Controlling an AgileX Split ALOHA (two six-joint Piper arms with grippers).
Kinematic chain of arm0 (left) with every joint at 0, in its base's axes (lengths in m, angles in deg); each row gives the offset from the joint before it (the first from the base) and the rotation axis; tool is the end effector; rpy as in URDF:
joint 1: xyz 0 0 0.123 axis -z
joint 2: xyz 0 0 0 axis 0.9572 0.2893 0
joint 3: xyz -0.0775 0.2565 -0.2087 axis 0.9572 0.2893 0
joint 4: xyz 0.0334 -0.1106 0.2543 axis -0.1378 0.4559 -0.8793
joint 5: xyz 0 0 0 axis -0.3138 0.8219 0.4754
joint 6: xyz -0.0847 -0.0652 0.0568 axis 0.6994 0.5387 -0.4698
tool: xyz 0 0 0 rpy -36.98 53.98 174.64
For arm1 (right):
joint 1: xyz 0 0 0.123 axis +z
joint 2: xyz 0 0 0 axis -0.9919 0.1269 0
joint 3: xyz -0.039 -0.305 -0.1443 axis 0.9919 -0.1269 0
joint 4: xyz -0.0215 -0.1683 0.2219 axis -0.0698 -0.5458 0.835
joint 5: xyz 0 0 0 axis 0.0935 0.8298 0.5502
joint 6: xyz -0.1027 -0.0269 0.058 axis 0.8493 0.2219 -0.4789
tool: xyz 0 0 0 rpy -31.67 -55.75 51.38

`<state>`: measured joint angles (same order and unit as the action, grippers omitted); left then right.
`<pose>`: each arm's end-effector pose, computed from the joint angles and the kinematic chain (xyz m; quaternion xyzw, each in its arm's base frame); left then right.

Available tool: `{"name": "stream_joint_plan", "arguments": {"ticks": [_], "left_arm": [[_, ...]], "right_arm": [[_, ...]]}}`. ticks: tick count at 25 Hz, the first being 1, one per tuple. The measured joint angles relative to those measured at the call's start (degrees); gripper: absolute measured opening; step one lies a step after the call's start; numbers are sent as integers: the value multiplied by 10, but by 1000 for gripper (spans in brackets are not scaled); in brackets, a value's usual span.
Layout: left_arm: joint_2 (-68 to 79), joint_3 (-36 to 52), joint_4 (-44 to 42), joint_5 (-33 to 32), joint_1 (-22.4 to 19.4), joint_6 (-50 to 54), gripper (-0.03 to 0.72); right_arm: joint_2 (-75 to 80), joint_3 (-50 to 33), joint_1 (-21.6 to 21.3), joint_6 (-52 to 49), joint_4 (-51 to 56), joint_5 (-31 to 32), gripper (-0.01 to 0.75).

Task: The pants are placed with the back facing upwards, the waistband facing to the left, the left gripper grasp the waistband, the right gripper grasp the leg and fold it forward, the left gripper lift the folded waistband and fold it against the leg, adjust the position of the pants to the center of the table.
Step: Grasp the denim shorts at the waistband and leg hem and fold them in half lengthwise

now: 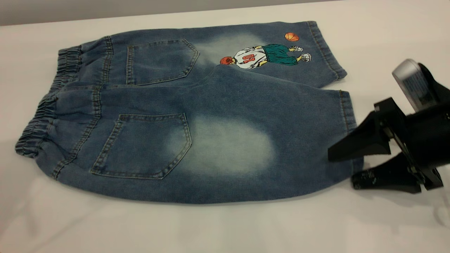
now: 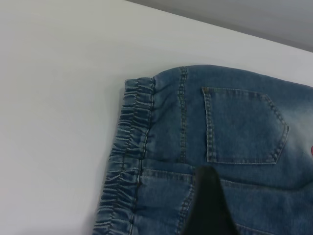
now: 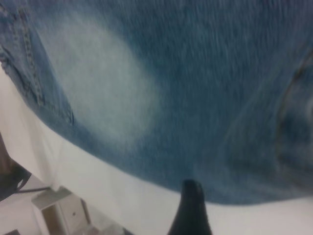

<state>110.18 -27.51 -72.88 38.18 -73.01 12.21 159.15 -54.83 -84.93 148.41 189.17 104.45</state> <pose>0.2582 -0.0094 0.2895 -0.1098 0.8926 -0.0936 0.4271 0.2711 0.0808 0.0105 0.0984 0.9016 0.4193 0.0395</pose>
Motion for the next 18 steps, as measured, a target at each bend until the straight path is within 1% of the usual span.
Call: {"name": "stream_joint_plan", "arguments": {"ticks": [5, 8, 9, 11, 16, 18], "left_arm": [[0, 0, 0, 1, 0, 0, 454], [0, 0, 0, 1, 0, 0, 454], [0, 0, 0, 1, 0, 0, 454], [0, 0, 0, 1, 0, 0, 454], [0, 0, 0, 1, 0, 0, 454], [0, 0, 0, 1, 0, 0, 454]], "right_arm": [[-1, 2, -1, 1, 6, 6, 474], [0, 2, -1, 1, 6, 22, 455], [1, 2, -1, 1, 4, 34, 452], [1, 2, -1, 1, 3, 81, 447], [0, 2, -1, 1, 2, 153, 445], [0, 2, -1, 1, 2, 157, 444]]}}
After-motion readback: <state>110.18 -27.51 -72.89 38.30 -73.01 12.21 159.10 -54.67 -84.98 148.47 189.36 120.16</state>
